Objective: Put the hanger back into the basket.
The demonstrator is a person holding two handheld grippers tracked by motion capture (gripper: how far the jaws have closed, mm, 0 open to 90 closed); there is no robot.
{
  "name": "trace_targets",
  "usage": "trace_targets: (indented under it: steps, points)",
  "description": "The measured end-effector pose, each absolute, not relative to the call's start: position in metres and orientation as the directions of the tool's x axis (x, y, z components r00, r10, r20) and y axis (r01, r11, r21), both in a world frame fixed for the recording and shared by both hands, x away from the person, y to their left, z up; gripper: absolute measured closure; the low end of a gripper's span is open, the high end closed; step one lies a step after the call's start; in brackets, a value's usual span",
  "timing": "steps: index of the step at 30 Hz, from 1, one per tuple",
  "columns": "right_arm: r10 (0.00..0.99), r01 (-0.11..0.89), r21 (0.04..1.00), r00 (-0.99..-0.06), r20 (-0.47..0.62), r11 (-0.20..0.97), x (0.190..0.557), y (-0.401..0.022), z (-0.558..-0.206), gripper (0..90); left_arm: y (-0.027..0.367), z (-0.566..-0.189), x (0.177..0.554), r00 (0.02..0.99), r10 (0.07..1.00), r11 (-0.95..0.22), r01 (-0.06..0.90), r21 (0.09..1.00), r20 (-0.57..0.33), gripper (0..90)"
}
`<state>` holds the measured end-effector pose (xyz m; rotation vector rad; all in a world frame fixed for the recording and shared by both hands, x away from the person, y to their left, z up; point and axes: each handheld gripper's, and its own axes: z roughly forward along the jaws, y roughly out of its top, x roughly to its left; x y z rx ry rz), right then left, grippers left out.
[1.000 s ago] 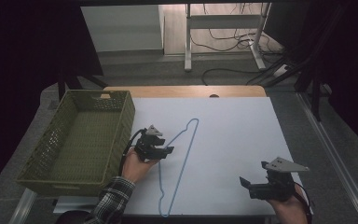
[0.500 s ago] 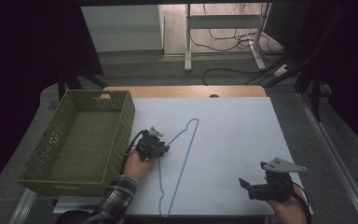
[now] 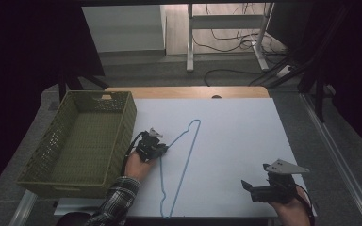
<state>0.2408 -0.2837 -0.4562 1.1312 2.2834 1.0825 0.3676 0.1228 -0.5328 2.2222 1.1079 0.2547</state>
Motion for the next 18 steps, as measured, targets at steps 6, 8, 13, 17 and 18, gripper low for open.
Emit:
trace_targets:
  steps: [6,8,13,17,18]
  points:
    - [0.793,0.508,0.77,-0.61,0.006,0.385,0.241,-0.283,-0.456,2.5,0.12,-0.532,0.365,0.629,0.774,-0.456,0.639,0.619,-0.078,86.7]
    - [0.793,0.508,0.771,-0.61,0.007,0.385,0.241,-0.283,-0.456,2.5,0.121,-0.532,0.365,0.63,0.771,-0.454,0.64,0.619,-0.086,86.8]
    - [0.793,0.509,0.77,-0.61,0.007,0.385,0.241,-0.283,-0.457,2.5,0.122,-0.525,0.365,0.634,0.767,-0.448,0.642,0.622,-0.102,86.8]
    - [0.791,0.507,0.772,-0.611,0.009,0.383,0.242,-0.282,-0.456,2.5,0.121,-0.517,0.363,0.633,0.766,-0.44,0.644,0.626,-0.113,86.8]
    - [0.791,0.508,0.773,-0.612,0.012,0.381,0.242,-0.281,-0.456,2.5,0.12,-0.515,0.363,0.632,0.767,-0.438,0.644,0.627,-0.113,86.8]
